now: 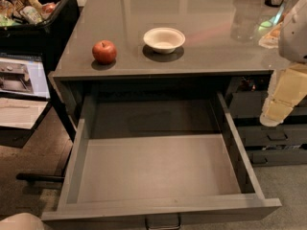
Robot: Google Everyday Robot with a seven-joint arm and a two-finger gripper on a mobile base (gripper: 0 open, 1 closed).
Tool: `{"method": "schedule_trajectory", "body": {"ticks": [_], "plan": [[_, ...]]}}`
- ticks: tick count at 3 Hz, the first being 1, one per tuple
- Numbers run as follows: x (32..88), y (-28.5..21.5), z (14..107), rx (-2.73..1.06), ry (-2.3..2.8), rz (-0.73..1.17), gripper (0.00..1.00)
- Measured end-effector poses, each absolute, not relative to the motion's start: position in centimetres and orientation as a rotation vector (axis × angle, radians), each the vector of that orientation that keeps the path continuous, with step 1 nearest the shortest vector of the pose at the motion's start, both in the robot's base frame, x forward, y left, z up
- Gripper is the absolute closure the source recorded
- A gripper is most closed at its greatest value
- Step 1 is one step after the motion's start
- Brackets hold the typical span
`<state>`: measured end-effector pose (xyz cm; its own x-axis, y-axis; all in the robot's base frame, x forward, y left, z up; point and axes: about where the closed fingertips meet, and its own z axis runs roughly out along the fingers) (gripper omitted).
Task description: Close top drawer
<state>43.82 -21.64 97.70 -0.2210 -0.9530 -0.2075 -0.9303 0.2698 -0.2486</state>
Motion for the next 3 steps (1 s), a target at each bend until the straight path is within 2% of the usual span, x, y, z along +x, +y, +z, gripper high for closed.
{"method": "schedule_trajectory", "body": {"ticks": [2, 3], "plan": [[43.4, -21.6, 96.8, -1.717, 2.186, -0.064, 0.00], [42.0, -21.8, 93.9, -1.692, 2.102, 0.018, 0.00]]}}
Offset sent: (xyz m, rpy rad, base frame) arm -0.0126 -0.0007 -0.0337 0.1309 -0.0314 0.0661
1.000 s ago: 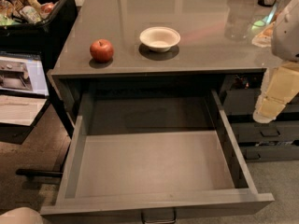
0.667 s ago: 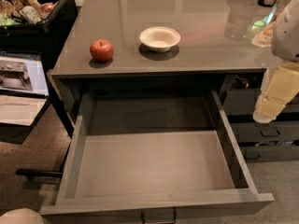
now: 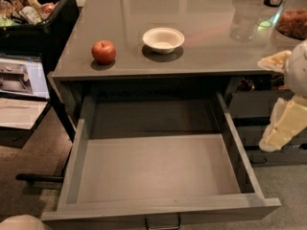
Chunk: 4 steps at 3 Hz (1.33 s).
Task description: Close top drawer
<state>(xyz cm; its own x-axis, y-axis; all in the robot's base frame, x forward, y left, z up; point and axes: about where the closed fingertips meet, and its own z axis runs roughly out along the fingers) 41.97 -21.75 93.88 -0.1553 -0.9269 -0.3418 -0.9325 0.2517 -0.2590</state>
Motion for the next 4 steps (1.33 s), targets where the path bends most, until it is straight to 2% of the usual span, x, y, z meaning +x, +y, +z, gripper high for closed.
{"method": "schedule_trajectory", "body": {"ticks": [3, 4], "plan": [[38.6, -22.5, 81.4, -1.489, 1.835, 0.351, 0.00], [38.5, -22.4, 81.6, -1.523, 1.786, 0.333, 0.00]]}}
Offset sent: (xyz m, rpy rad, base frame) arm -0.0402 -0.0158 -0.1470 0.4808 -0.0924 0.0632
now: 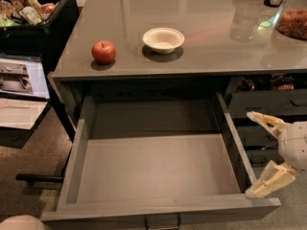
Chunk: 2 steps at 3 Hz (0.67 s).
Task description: Close top drawer
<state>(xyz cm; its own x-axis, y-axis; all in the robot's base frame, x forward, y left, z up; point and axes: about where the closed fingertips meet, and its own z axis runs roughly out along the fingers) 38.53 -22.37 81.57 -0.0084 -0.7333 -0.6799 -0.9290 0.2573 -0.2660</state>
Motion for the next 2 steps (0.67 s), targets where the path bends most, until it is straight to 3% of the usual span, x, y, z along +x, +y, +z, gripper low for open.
{"method": "schedule_trajectory", "body": {"ticks": [2], "plan": [[37.75, -21.43, 81.27, -1.561, 1.770, 0.303, 0.00]]}}
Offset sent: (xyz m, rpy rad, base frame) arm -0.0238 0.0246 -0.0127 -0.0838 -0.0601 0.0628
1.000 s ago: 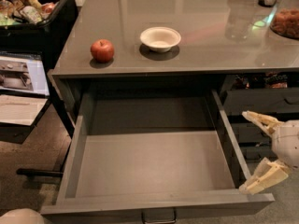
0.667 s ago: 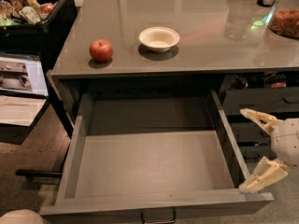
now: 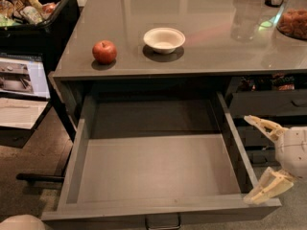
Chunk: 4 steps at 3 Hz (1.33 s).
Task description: Close top drawer
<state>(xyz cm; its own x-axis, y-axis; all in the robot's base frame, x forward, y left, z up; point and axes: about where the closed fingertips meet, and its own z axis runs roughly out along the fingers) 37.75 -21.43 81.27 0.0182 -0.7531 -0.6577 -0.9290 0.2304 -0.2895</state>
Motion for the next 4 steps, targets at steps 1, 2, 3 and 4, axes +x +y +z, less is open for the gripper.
{"method": "schedule_trajectory", "body": {"ticks": [1, 2, 3, 4], "plan": [[36.3, -20.4, 80.2, -1.595, 1.736, 0.269, 0.00], [35.2, -19.6, 78.7, -1.617, 1.696, 0.233, 0.00], [34.8, -19.0, 76.9, -1.628, 1.664, 0.214, 0.00], [35.0, -18.2, 74.9, -1.630, 1.623, 0.230, 0.00]]}}
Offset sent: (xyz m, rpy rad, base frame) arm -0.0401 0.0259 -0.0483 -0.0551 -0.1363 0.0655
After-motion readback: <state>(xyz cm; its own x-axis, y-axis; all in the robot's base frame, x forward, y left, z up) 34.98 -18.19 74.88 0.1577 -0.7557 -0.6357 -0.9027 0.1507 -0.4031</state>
